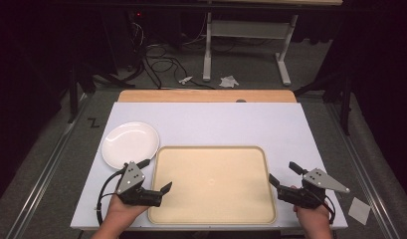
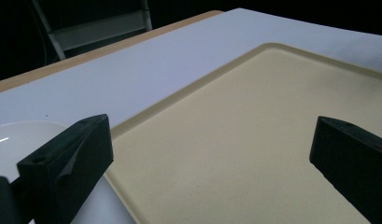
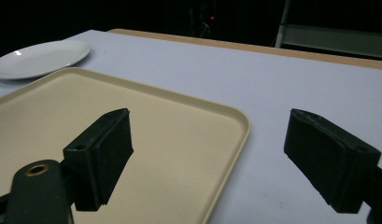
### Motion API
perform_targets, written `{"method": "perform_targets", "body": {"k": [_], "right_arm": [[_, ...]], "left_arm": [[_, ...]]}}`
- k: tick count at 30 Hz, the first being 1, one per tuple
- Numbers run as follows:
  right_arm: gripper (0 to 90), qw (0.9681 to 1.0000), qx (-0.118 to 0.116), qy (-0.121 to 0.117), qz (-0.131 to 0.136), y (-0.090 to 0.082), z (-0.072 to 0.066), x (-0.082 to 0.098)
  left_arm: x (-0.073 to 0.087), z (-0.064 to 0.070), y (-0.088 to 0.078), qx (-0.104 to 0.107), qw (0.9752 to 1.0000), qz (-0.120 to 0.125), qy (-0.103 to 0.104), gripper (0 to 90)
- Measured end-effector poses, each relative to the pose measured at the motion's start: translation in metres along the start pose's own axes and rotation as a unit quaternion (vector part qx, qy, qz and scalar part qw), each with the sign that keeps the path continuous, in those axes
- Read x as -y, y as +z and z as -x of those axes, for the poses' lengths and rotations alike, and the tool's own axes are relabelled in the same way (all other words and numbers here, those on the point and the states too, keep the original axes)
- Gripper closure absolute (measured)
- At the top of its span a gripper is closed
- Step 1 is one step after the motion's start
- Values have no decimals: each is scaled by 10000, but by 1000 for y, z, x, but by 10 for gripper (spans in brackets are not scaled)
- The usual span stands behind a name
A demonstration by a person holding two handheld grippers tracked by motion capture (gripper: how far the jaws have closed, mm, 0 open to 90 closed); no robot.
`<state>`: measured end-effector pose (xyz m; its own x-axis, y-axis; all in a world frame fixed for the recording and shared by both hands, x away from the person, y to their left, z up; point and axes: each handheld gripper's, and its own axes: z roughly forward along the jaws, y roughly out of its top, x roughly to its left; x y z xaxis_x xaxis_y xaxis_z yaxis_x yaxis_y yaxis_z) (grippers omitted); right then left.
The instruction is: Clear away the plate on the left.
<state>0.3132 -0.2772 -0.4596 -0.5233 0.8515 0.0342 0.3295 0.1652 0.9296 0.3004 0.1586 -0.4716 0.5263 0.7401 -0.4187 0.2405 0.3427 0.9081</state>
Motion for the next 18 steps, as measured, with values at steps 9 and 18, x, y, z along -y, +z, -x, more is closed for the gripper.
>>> {"method": "perform_targets", "body": {"k": [9,18], "right_arm": [[162,9998,111,133,8,1,7,3],[162,9999,134,107,7,-5,9,5]], "left_arm": [[-1,-6,5,29,10000,-9,-60,2],[-6,-10,6,35,9998,117,-128,2]]}}
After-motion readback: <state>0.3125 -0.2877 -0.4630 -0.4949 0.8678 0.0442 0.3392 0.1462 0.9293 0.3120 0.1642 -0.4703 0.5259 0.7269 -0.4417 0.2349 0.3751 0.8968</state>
